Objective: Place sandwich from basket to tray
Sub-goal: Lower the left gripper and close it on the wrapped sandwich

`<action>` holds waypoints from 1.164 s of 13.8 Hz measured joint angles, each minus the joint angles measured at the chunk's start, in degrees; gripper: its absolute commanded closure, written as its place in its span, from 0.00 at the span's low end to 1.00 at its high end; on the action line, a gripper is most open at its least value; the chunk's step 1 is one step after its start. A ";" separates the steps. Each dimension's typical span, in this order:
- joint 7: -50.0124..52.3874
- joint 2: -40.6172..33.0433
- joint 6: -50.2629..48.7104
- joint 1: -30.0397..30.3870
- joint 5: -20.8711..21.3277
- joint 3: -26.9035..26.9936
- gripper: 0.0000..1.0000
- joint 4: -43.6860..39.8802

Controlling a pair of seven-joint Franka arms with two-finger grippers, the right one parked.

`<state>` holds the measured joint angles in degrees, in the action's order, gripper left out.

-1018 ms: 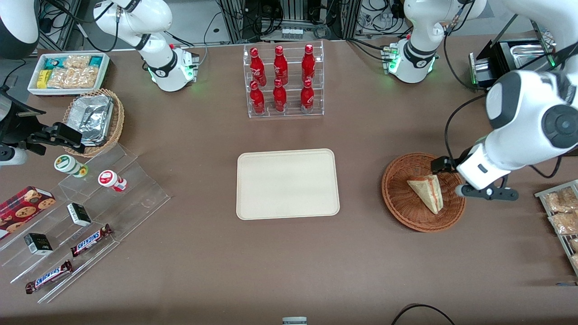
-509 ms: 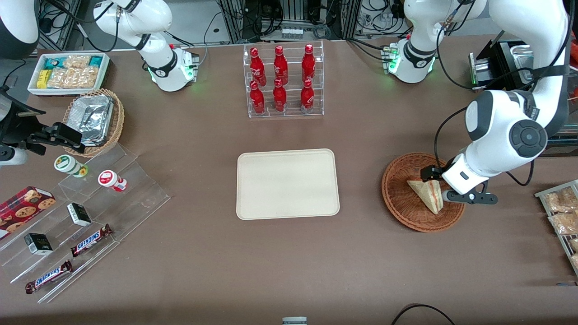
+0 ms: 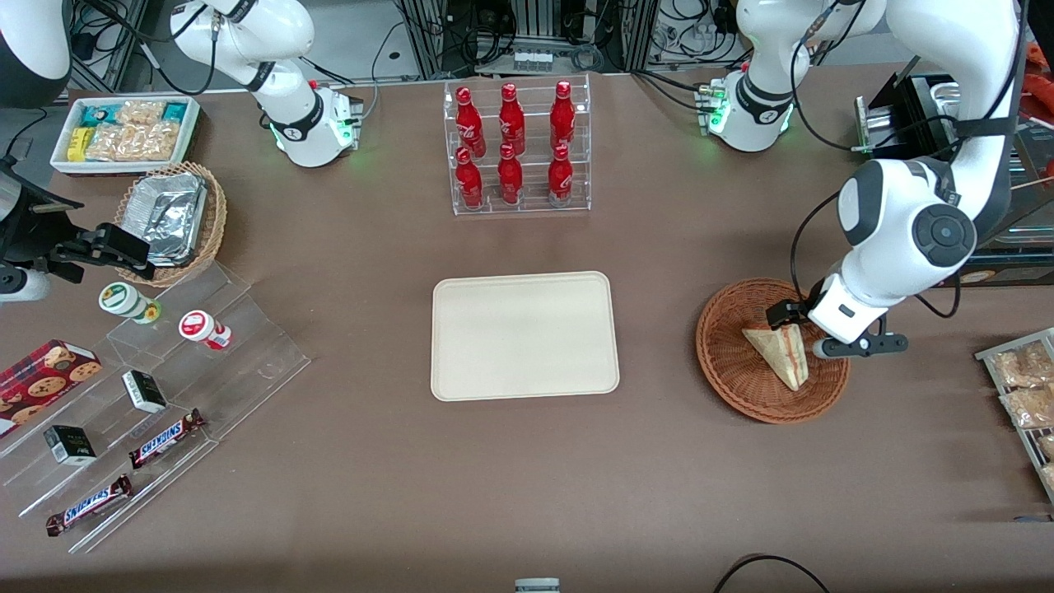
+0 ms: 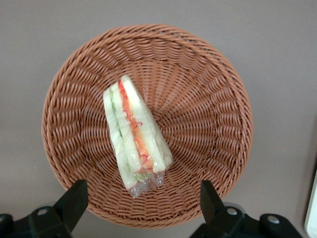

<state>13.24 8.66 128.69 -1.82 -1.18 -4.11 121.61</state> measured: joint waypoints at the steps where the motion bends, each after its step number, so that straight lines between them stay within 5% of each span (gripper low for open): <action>1: 3.59 -0.35 0.69 0.01 0.00 0.01 0.00 0.73; 8: 26.11 -0.06 7.62 0.06 -0.11 0.09 0.00 3.22; 16: 27.65 1.93 7.88 0.09 -0.11 0.13 0.00 3.48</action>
<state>40.88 10.59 136.57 -1.73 -1.29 -3.98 125.09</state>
